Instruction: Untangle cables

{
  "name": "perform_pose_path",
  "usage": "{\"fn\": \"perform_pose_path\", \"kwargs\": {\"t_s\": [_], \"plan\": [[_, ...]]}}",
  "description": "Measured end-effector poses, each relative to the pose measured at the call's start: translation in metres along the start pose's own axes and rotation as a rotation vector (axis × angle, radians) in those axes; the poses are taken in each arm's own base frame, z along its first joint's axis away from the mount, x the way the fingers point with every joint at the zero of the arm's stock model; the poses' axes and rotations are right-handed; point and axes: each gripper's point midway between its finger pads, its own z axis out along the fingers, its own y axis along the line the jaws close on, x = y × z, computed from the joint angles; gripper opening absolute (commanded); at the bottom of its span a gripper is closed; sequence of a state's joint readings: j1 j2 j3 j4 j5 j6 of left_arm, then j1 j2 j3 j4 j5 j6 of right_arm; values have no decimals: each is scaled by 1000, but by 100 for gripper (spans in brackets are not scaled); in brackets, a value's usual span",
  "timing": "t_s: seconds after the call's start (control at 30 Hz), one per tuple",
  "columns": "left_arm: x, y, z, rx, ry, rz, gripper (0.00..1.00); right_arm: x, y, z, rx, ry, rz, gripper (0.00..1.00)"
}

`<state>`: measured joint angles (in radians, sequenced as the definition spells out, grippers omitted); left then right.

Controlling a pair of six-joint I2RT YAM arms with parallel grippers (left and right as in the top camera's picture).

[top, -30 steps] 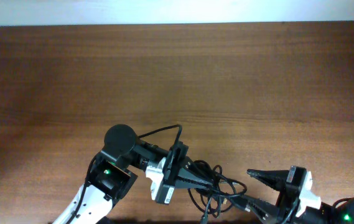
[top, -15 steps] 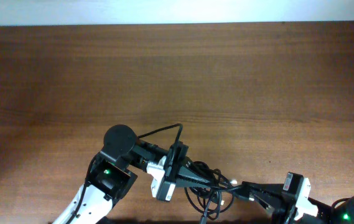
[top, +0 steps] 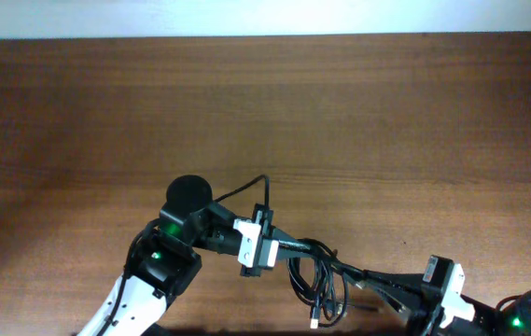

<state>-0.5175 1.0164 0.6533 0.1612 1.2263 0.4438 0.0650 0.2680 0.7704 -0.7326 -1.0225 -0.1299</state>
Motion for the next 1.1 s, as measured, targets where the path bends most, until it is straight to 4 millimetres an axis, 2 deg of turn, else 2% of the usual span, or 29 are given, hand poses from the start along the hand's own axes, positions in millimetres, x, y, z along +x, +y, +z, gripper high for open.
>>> {"fn": "perform_pose_path", "kwargs": {"t_s": [0.33,0.63,0.73,0.93,1.1], "plan": [[25,10,-2,-92,105,-128,0,4,-4,2,10,15,22,4],[27,14,-3,-115,119,-130,0,7,-4,2,9,26,40,4],[22,18,-3,-130,104,-115,0,8,-4,2,8,27,42,5],[-5,34,-5,-176,22,-52,0,8,-4,2,8,29,45,5],[-10,35,-5,-181,5,-87,0,9,-4,2,8,31,48,5]]}}
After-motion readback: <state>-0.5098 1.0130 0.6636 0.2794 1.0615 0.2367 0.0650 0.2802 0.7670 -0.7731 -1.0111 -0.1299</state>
